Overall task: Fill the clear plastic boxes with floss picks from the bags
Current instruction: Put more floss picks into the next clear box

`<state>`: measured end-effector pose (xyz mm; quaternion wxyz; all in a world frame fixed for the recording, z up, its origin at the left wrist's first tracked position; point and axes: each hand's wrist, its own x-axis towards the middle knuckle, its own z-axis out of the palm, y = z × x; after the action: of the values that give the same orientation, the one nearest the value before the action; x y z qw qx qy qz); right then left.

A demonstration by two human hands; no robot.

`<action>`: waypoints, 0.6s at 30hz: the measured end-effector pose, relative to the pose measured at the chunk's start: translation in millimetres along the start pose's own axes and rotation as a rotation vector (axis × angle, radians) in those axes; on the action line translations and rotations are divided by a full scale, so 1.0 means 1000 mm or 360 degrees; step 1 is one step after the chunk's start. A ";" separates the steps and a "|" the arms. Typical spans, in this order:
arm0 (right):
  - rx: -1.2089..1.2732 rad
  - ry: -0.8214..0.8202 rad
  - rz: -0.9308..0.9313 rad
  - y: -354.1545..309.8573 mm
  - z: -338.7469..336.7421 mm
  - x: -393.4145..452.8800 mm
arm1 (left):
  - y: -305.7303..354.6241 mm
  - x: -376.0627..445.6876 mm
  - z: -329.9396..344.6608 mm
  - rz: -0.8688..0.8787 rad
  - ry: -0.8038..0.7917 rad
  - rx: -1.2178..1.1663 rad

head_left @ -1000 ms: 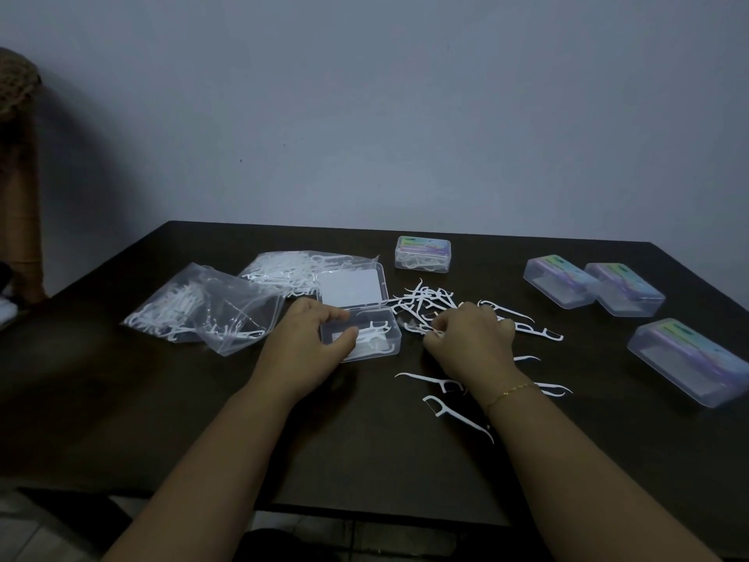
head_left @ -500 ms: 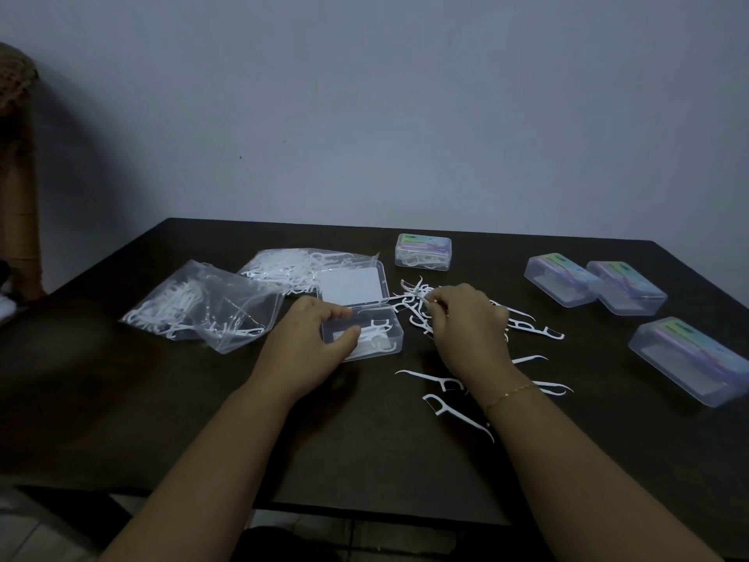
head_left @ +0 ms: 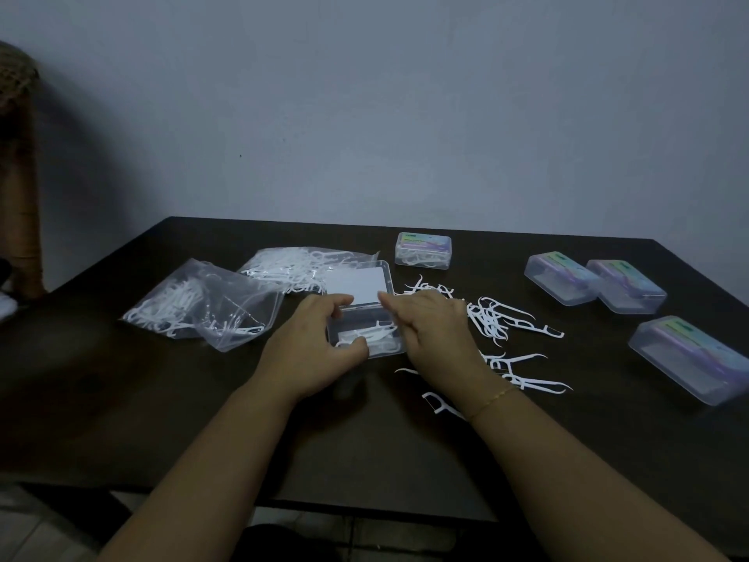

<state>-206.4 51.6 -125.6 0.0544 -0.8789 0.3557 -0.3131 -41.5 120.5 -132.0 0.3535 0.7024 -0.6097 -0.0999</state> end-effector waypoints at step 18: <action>-0.0031 -0.0264 0.0863 0.046 -0.076 -0.035 | 0.023 -0.009 0.009 0.0615 0.0121 0.0411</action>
<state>-297.3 50.5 -97.1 0.1567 -0.7748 0.5751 -0.2106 -66.9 125.2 -127.6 0.2959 0.6154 -0.7267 0.0748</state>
